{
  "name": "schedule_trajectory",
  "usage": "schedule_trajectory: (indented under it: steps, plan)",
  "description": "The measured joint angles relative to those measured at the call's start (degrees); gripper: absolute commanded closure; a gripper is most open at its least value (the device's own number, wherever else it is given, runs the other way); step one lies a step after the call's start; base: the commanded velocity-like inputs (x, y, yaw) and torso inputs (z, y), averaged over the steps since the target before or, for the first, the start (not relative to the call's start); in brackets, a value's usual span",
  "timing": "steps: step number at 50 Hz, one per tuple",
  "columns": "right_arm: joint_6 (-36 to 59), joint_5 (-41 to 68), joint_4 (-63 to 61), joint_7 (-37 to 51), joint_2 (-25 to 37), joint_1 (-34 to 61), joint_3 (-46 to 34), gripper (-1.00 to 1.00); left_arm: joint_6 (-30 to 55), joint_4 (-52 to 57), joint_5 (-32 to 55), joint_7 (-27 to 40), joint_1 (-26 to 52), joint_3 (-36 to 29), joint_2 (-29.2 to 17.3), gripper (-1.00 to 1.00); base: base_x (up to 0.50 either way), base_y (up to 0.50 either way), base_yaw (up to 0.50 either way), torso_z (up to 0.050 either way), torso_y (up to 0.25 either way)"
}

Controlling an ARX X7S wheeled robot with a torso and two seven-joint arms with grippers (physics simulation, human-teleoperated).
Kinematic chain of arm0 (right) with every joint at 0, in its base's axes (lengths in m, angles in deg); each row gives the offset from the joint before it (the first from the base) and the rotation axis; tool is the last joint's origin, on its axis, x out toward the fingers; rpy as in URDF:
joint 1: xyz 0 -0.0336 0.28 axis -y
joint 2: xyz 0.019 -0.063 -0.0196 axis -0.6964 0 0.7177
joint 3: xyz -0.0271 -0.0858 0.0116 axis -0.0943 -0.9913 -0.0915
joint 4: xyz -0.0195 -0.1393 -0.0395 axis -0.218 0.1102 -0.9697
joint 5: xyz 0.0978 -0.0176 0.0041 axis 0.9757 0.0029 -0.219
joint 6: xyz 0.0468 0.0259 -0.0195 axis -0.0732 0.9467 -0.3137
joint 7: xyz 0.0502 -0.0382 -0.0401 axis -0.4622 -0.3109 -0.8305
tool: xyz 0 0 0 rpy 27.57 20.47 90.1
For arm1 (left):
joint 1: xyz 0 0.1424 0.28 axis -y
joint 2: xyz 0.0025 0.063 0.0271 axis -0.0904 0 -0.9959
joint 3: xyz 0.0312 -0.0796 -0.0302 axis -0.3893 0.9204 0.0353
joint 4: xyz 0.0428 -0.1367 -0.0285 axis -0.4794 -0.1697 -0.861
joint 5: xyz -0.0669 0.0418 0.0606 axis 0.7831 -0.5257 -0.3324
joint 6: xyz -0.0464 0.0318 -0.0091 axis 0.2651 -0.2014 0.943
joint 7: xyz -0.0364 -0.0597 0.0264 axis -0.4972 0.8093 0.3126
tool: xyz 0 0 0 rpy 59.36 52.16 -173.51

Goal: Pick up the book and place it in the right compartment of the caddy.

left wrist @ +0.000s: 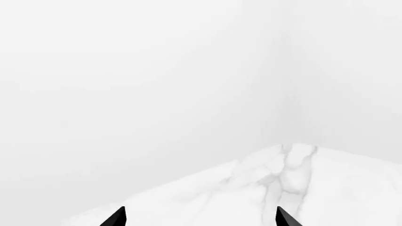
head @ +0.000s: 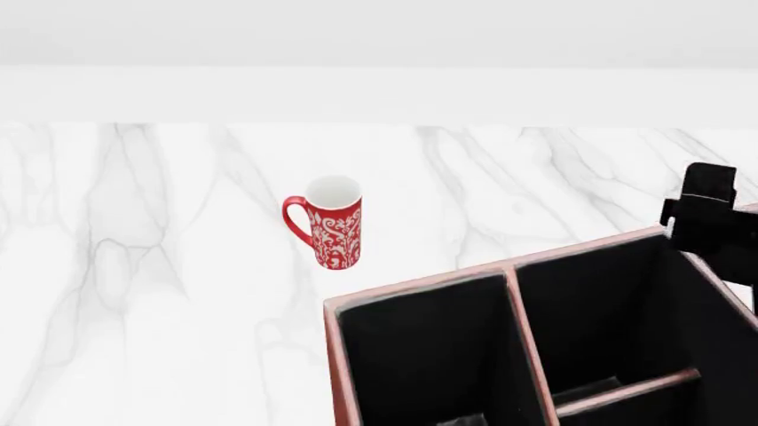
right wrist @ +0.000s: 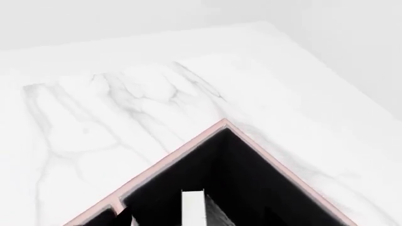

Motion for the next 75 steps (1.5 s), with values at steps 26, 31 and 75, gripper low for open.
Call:
schedule_trajectory:
  steps: [26,31,75]
  plan:
    - [-10.8,-11.4,-4.7,-8.8,-10.4,2.8,-7.1,-1.0,28.4,-8.5,14.6,-4.8,51.6,-31.5,-14.5,-1.0,0.0,0.0,0.0,0.0,0.0]
    - [-12.4,-12.5,-5.5,-10.0,-12.6,2.6,-8.3,-1.0,29.3,-14.5,13.6,-7.6,61.1,-38.8,-12.8,-1.0,0.0,0.0,0.0,0.0,0.0]
    - [-19.0,-16.3,-8.3,-14.5,-22.4,1.9,-13.1,-1.0,27.7,-40.4,8.1,-19.7,92.6,-60.7,-0.9,-1.0,0.0,0.0,0.0,0.0,0.0]
